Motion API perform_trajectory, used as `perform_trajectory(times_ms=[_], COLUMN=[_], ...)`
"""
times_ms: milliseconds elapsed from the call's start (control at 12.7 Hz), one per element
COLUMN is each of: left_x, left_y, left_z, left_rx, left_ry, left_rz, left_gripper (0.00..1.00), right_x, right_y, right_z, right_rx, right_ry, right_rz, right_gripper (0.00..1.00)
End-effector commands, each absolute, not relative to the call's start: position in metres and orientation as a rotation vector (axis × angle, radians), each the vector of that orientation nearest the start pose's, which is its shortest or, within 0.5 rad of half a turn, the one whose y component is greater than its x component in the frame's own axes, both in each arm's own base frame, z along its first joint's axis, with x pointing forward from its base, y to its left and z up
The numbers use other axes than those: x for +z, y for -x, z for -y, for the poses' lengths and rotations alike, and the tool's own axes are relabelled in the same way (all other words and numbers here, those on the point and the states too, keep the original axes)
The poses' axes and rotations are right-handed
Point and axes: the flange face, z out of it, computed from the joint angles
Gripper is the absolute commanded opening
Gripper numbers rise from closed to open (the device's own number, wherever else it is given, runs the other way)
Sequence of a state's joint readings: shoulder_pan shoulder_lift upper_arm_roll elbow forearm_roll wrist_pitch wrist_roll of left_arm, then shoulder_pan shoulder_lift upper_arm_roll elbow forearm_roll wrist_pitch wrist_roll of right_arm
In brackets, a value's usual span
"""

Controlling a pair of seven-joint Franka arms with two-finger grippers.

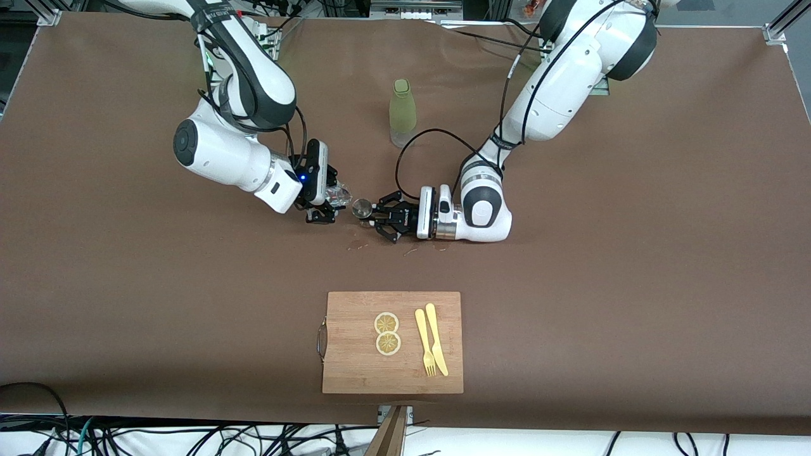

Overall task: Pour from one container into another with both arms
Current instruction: 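Tilt the glass with the right gripper over the jigger held by the left gripper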

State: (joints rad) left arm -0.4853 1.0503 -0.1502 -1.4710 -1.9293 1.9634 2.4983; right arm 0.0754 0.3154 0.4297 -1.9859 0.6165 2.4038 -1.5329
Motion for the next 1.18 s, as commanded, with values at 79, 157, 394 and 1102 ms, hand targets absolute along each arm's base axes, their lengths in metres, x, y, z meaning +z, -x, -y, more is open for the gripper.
perform_trajectory(times_ms=[79, 157, 394, 1102], left_x=[0.080, 0.080, 0.080, 0.081], left_y=[-0.543, -0.543, -0.543, -0.544], left_z=[0.458, 0.458, 0.458, 0.457], left_rx=[1.155, 1.155, 1.155, 1.158], left_ry=[-1.229, -1.229, -1.229, -1.230], left_rz=[1.165, 1.165, 1.165, 1.163], left_gripper=[0.00, 0.00, 0.00, 0.00], right_x=[0.341, 0.341, 0.341, 0.337], right_y=[-0.535, -0.535, -0.536, -0.533], right_z=[-0.292, -0.292, -0.293, -0.304], right_rx=[-0.499, -0.497, -0.498, -0.500], right_ry=[1.904, 1.903, 1.901, 1.898], right_rz=[1.893, 1.899, 1.902, 1.895], right_gripper=[0.34, 0.34, 0.34, 0.34])
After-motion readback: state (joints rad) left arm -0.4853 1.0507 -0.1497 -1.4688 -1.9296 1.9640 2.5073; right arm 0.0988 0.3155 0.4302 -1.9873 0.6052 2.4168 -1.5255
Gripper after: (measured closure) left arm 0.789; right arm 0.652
